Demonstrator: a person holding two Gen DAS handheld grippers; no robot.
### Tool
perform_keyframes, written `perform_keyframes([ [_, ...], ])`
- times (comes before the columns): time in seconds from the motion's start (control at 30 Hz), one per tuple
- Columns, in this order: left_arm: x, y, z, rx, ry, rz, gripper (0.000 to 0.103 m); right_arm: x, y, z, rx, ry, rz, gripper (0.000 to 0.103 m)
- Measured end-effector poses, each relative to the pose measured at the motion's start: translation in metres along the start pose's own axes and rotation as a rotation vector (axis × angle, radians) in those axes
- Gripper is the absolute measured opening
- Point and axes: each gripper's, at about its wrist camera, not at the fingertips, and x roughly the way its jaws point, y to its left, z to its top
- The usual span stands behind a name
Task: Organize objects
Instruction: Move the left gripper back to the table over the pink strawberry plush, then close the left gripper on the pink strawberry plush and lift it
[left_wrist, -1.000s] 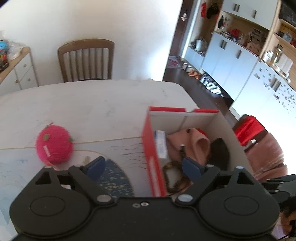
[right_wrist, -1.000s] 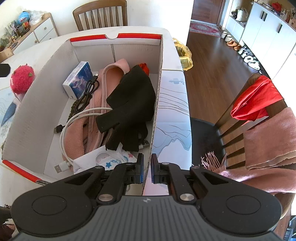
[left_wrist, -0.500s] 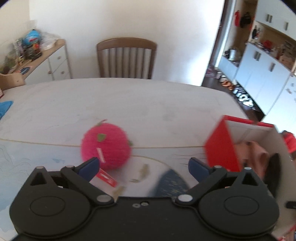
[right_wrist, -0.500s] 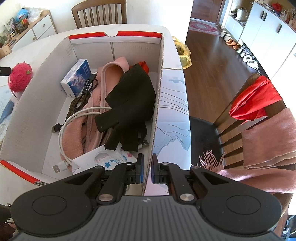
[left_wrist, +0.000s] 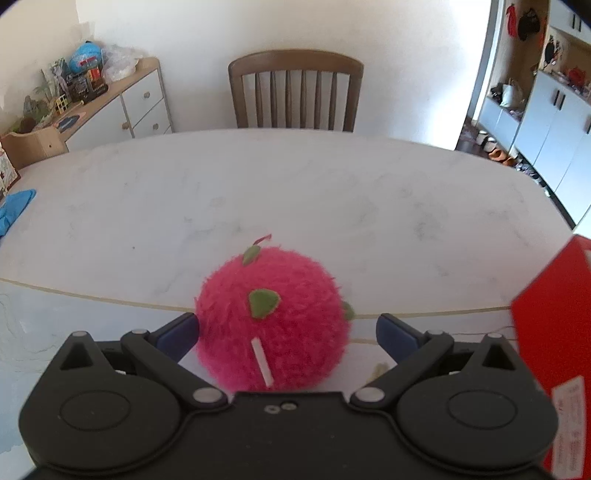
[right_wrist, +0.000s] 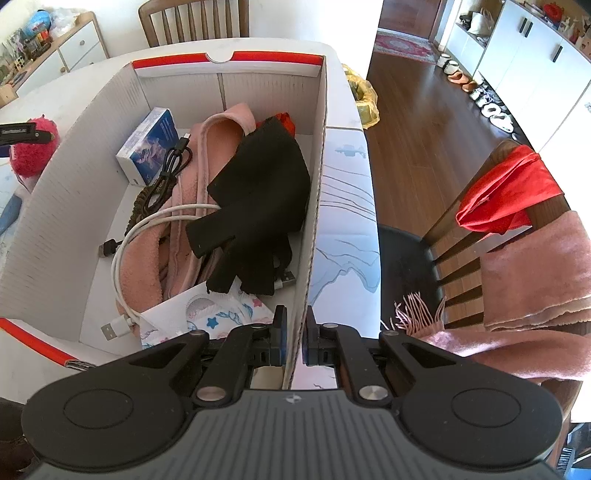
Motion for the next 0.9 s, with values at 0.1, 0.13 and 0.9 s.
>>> perform_keyframes([
  [0.1,0.010,0.002,-0.001,-0.001,0.006,0.020,0.102,0.001,0.000,-0.001,0.000,0.007,-0.002,0.007],
  [0.13,0.013,0.002,-0.002,0.004,0.009,0.031,0.101,0.002,0.000,-0.001,0.002,0.009,-0.002,0.007],
  [0.9,-0.012,0.002,-0.011,0.051,-0.017,0.038,0.082,-0.002,0.000,0.002,0.003,-0.012,-0.025,0.007],
])
